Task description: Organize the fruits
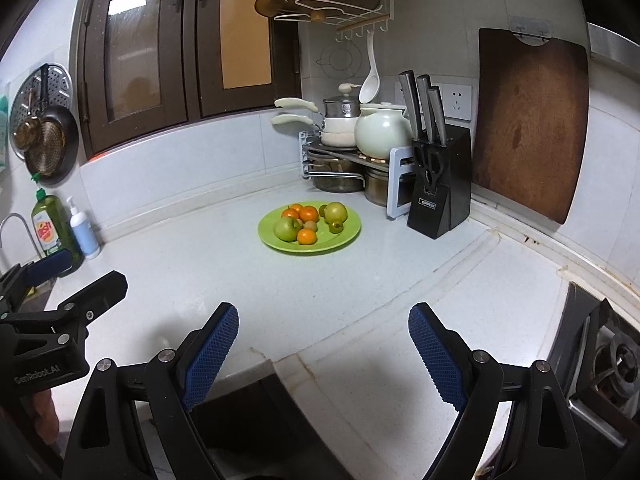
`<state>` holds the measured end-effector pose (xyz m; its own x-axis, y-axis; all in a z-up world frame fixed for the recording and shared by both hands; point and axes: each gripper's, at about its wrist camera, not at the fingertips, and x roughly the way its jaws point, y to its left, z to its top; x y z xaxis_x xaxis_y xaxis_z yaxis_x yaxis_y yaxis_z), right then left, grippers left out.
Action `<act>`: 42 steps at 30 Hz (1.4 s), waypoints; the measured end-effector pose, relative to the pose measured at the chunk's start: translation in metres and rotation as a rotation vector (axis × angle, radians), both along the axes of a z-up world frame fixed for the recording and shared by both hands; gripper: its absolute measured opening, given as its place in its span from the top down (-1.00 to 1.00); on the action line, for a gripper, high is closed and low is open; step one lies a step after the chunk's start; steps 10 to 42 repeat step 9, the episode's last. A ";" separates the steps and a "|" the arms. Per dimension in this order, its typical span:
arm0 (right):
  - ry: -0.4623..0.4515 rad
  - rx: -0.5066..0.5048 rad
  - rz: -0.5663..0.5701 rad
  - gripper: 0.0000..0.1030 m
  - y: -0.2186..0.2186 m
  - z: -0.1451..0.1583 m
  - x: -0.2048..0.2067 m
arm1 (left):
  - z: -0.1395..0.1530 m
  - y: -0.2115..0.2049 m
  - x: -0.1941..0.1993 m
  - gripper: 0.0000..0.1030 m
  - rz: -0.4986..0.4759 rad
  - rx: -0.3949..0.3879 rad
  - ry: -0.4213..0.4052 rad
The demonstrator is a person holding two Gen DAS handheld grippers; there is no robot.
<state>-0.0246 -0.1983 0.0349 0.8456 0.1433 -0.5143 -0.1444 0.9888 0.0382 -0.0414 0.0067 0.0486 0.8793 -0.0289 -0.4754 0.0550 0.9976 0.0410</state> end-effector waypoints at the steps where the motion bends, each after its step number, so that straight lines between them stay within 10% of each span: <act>1: 0.001 0.000 0.001 -0.70 0.000 0.000 -0.001 | 0.000 0.000 -0.001 -1.00 0.002 0.000 0.000; 42: 0.005 -0.007 0.006 -0.70 0.005 0.000 -0.001 | 0.000 0.002 -0.002 -1.00 0.003 -0.002 0.000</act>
